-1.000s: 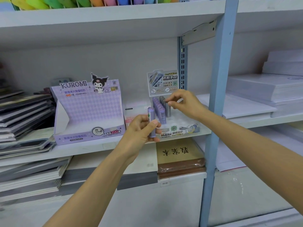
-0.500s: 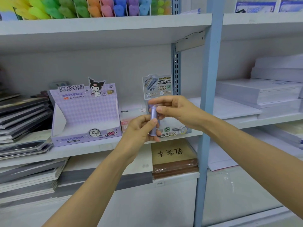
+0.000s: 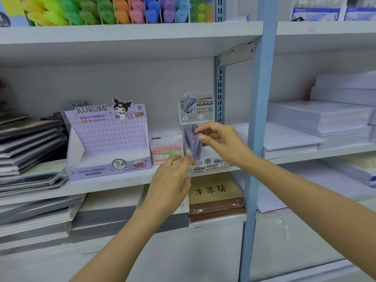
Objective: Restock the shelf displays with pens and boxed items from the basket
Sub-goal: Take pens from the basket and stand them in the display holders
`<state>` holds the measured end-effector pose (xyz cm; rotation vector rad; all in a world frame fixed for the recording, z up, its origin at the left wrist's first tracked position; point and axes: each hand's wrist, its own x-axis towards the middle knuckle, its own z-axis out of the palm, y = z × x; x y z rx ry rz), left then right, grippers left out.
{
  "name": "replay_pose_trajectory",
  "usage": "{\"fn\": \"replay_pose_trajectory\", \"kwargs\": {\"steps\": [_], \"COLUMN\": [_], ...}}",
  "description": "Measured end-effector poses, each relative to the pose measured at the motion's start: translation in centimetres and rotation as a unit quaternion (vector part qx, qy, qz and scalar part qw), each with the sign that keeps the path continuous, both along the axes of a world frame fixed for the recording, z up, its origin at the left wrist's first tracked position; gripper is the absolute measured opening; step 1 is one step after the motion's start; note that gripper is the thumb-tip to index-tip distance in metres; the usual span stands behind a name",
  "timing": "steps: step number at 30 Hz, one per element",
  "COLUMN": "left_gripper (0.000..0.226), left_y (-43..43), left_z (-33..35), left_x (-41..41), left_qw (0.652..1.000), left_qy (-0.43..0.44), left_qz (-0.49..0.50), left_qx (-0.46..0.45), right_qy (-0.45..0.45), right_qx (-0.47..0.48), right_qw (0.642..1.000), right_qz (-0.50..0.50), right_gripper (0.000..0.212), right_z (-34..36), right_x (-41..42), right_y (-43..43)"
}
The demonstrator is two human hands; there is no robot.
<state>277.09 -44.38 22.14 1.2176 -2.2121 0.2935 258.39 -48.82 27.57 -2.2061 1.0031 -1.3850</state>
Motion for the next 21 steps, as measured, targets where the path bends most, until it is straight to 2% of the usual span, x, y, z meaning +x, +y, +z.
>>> {"fn": "replay_pose_trajectory", "kwargs": {"steps": [8, 11, 15, 19, 21], "left_gripper": [0.046, 0.047, 0.049, 0.051, 0.052], "left_y": [-0.1, -0.1, -0.1, -0.1, 0.2], "left_z": [-0.5, -0.6, -0.7, -1.0, -1.5], "left_x": [0.2, 0.3, 0.3, 0.4, 0.9], "left_qw": [1.000, 1.000, 1.000, 1.000, 0.999], "left_qy": [-0.001, 0.004, 0.003, 0.009, 0.025], "left_qz": [-0.007, -0.008, -0.015, -0.025, -0.037], "left_qx": [-0.012, -0.012, -0.011, -0.013, -0.023], "right_qy": [0.061, 0.032, 0.035, 0.058, 0.065], "right_qx": [0.001, -0.009, -0.064, -0.098, -0.153], "right_qw": [0.998, 0.999, 0.996, 0.990, 0.980], "right_qz": [-0.005, -0.016, -0.050, -0.086, -0.106], "right_gripper": [0.021, 0.025, 0.011, 0.013, 0.015], "right_z": [0.4, -0.2, -1.2, -1.9, -2.3], "right_x": [-0.2, 0.5, 0.8, 0.9, 1.2], "right_y": [0.0, 0.2, 0.1, 0.4, 1.0]}}
